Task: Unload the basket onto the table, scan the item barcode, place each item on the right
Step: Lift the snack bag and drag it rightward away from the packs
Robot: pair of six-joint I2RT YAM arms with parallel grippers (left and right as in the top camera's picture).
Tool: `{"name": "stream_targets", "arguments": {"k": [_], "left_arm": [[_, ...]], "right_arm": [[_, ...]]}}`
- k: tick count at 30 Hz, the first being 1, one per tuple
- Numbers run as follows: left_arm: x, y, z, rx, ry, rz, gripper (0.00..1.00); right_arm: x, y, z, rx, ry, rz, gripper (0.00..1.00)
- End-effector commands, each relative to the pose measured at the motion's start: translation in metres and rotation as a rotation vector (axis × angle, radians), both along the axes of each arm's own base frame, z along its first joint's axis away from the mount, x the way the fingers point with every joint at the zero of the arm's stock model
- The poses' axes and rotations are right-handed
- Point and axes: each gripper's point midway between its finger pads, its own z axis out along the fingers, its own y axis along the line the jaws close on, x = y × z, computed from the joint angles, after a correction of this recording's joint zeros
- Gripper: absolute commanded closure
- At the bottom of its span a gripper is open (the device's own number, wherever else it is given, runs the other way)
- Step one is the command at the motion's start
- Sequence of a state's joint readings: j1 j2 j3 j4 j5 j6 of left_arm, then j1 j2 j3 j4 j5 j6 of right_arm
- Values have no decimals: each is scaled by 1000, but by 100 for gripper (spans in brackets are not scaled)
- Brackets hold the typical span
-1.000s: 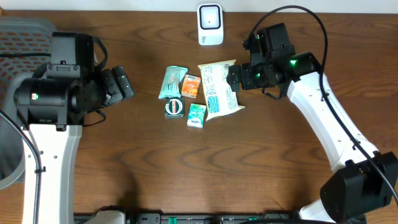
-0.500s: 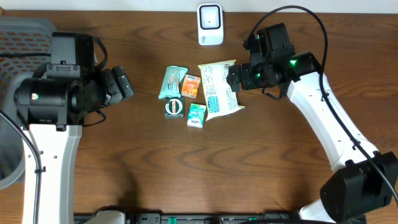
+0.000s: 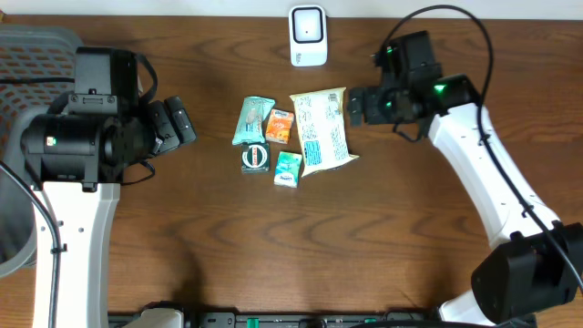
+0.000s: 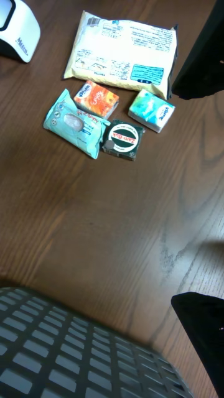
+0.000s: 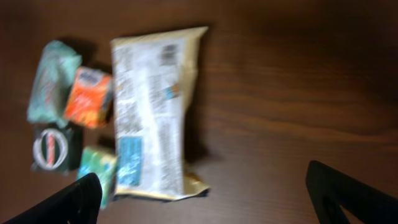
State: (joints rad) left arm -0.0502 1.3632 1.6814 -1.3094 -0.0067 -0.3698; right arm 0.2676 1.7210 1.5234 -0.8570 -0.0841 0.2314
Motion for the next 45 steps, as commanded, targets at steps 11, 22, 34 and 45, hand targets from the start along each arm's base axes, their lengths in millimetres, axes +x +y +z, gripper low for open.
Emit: {"name": "stream_targets", "arguments": {"k": [11,22,34,45], "left_arm": [[-1,3,2,5,-4,20,2],[-1,3,2,5,-4,20,2],[-1,3,2,5,-4,19,2],[-1,3,2,5,-4,20,2]], "right_arm": [[13,45,-76,271,190,178,5],[14,78,-133,492,313,254,33],[12,96,-139,451,280,317,79],[-2,105,-168,393,342,324,99]]}}
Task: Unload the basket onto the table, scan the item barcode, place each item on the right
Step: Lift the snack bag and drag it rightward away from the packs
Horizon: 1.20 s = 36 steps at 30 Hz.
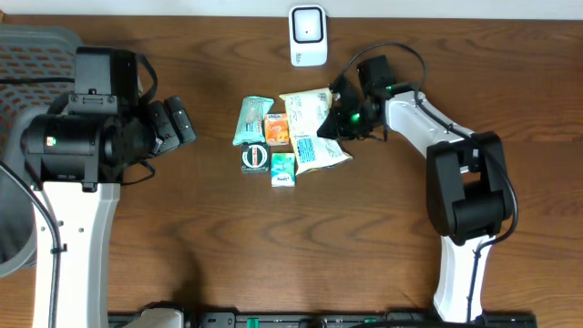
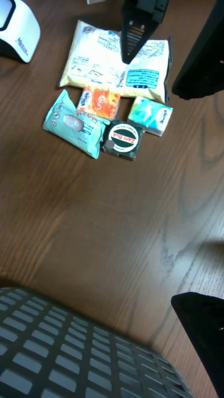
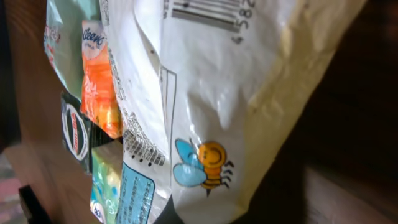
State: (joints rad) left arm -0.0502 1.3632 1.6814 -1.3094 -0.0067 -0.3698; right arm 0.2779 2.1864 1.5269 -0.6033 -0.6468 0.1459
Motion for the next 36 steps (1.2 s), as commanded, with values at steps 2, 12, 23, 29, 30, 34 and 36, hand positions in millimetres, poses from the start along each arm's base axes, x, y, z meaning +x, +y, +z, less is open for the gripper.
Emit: {"name": "stream_targets", "arguments": {"k": [2,12,23,29,30,34,36], "left_arm": [[-1,3,2,5,-4,20,2],[-1,3,2,5,-4,19,2],[-1,3,2,5,-4,19,2],[-1,3,2,5,-4,19,2],[-1,3,2,5,-4,19,2],[-1,3,2,5,-4,19,2],[-1,3,2,5,-4,19,2]], "right_arm": [[-9,7,-20,-19,35,31,99],[10,1,56,87,-133,38,99],[-24,27,212,122,-683,330,99],[-13,4,222,-17,-675,162,78],[-9,-3,214,-59,-645,113,69],[-2,-23,181,-178,-527,-6,8],[1,-28,163,-218,-472,-38,1]]}}
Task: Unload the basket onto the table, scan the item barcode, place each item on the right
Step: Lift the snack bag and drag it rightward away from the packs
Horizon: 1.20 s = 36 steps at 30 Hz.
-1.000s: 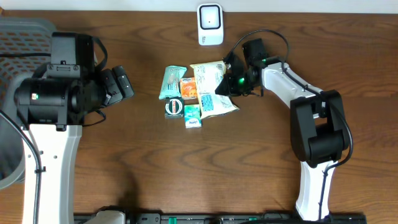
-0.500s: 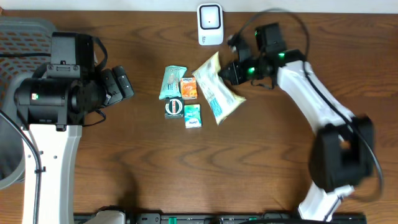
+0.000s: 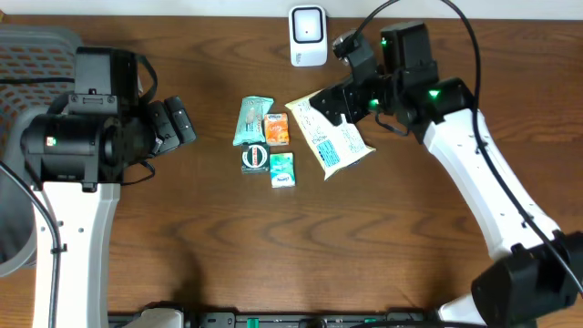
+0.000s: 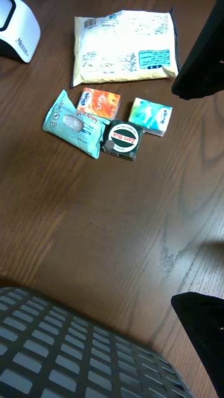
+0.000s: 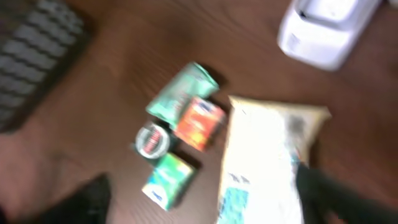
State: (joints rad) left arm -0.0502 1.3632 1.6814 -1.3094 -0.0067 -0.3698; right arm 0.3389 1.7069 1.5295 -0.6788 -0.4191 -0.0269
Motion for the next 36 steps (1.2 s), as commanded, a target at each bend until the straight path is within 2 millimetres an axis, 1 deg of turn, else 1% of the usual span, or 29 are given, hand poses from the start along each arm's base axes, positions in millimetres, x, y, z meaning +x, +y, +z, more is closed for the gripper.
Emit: {"name": "stream_targets", "arguments": {"k": [1,5,7,11,13,15,19,21,22,23,24,25,26,28,29,30,34,36], "left_arm": [[-1,3,2,5,-4,19,2],[-1,3,2,5,-4,19,2],[-1,3,2,5,-4,19,2],[-1,3,2,5,-4,19,2],[-1,3,2,5,-4,19,2],[-1,3,2,5,-4,20,2],[-1,3,2,5,-4,19,2],[-1,3,2,5,-4,20,2],[-1,3,2,5,-4,19,2],[-1,3,2,5,-4,19,2],[-1,3,2,5,-4,19,2],[-1,3,2,5,-4,19,2],[-1,3,2,5,-4,19,2],[-1,3,2,5,-4,20,2],[-1,3,2,5,-4,20,2],[-1,3,2,5,-4,19,2],[-1,3,2,5,-4,19,2],[-1,3,2,5,-4,19,2]], "right_arm": [[15,-22,-40,-87,99,-178,1],[24,-33,-84,-112,223,-276,1],[25,-40,-107,-112,296,-311,1],[17,-47,-144,-37,475,-301,1],[11,-53,-158,-5,557,-296,1],[3,-54,-168,30,612,-246,1],[-12,-42,-179,147,693,-103,2],[-17,-40,-186,162,726,-86,3],[-20,-39,-191,165,747,-86,5],[-22,-38,-194,169,763,-85,8],[-23,-38,-198,171,776,-84,16],[-24,-36,-200,175,785,-81,27],[-25,-36,-203,178,790,-80,48],[-24,-35,-203,181,789,-78,82],[-24,-35,-203,181,785,-77,93],[-23,-35,-203,183,781,-76,99],[-17,-29,-196,238,749,-41,99],[-14,-24,-184,290,699,21,99]]}}
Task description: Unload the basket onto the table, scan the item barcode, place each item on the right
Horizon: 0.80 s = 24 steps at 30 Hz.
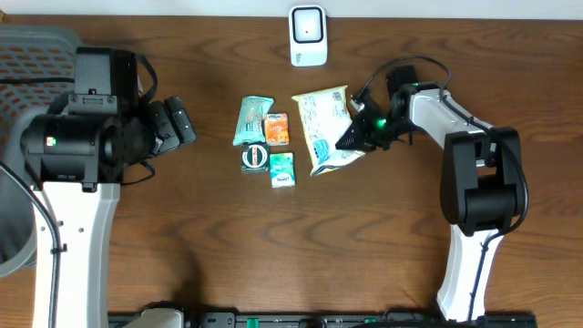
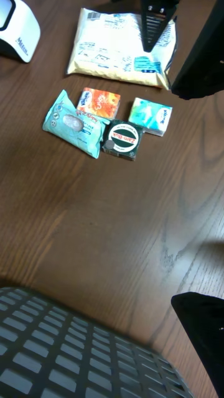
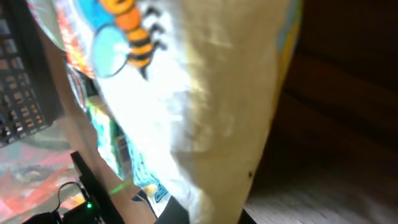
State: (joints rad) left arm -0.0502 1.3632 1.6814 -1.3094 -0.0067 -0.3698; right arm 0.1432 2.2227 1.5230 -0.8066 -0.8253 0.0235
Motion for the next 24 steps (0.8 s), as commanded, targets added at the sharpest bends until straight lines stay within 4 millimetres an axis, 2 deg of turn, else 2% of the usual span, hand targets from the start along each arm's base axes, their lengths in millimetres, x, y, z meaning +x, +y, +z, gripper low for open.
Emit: {"name": "stream_targets", "arguments": {"k": [1,5,10,16,20,24], "left_arm": [[-1,3,2,5,-4,19,2],[-1,3,2,5,-4,20,2],[-1,3,2,5,-4,19,2],[-1,3,2,5,-4,20,2],[-1,3,2,5,-4,19,3],[-1,3,2,5,-4,19,2]], "right_arm": [[1,15,21,140,-102,81,99],[4,24,62,281,-273,167,99],[5,27,109,288,-484,253,99],[-7,35,166,268,-736,370,99],[-9,35,178,197,-791,386,99],[-14,33,175,176,-760,383,99]]}}
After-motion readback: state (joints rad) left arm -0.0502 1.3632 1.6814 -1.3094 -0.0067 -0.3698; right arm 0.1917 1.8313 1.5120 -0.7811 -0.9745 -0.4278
